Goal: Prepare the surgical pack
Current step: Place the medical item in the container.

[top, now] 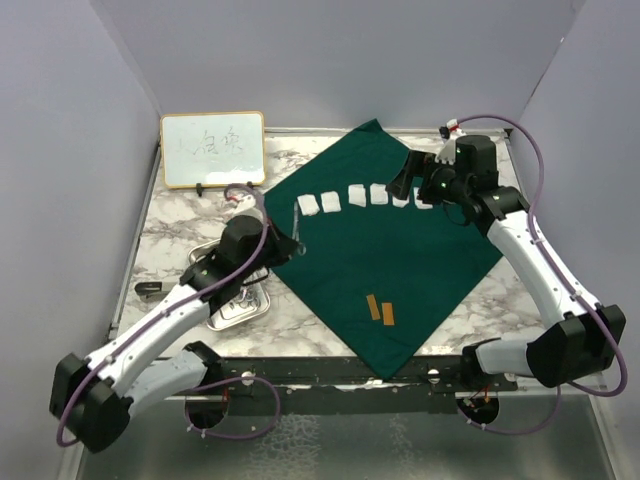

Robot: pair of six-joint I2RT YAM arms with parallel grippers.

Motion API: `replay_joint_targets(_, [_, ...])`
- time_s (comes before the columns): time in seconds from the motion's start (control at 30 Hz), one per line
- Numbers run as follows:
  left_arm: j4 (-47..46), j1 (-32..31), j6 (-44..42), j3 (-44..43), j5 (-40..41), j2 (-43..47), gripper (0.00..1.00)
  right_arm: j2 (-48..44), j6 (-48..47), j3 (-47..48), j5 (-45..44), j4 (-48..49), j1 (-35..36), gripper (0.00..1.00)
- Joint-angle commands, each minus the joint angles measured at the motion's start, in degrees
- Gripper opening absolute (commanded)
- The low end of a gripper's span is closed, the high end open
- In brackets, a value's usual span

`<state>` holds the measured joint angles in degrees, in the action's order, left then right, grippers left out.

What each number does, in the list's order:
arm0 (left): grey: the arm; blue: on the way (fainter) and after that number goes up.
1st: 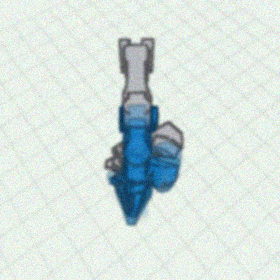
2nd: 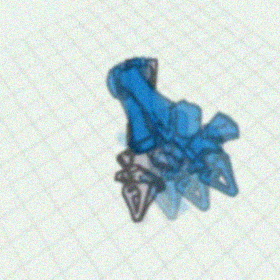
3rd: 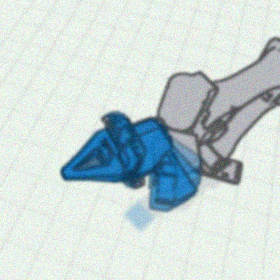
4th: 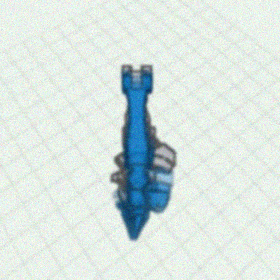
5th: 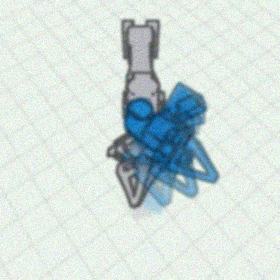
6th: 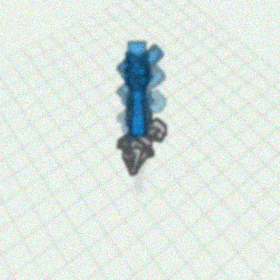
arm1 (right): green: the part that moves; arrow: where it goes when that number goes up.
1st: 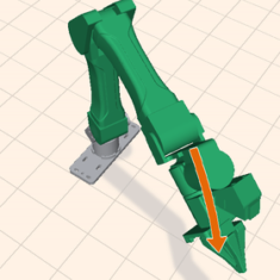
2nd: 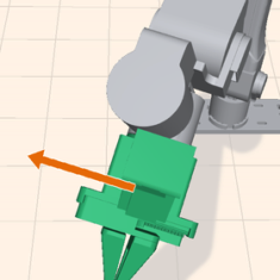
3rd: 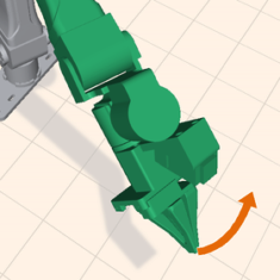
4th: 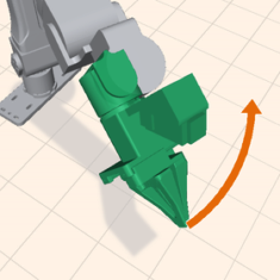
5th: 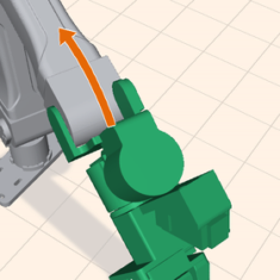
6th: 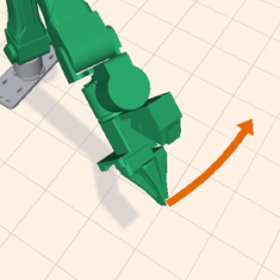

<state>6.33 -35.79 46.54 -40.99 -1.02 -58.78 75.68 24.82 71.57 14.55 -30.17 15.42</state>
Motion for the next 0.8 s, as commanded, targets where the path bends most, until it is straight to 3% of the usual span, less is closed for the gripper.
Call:
replay_joint_targets(0.0, [22.1, 0.5, 7.7, 2.7, 23.6, 9.0, 0.00, -0.2, -5.1, -0.5, -5.9, 0.4, -0.1, 1.00])
replay_joint_targets(0.17, [35.0, 0.9, 13.7, 3.6, 32.0, 14.0, 0.00, -0.8, -5.7, -1.9, -6.5, 0.7, 0.0, 1.00])
replay_joint_targets(0.27, [36.6, 1.7, 14.0, 4.9, 32.4, 13.4, 0.00, -1.2, -6.1, -2.7, -6.6, 1.1, 0.0, 1.00])
replay_joint_targets(0.77, [23.3, 14.3, 5.7, 13.4, 12.1, 13.5, 0.00, -2.2, -6.3, -5.2, -6.9, 1.1, 0.0, 1.00])
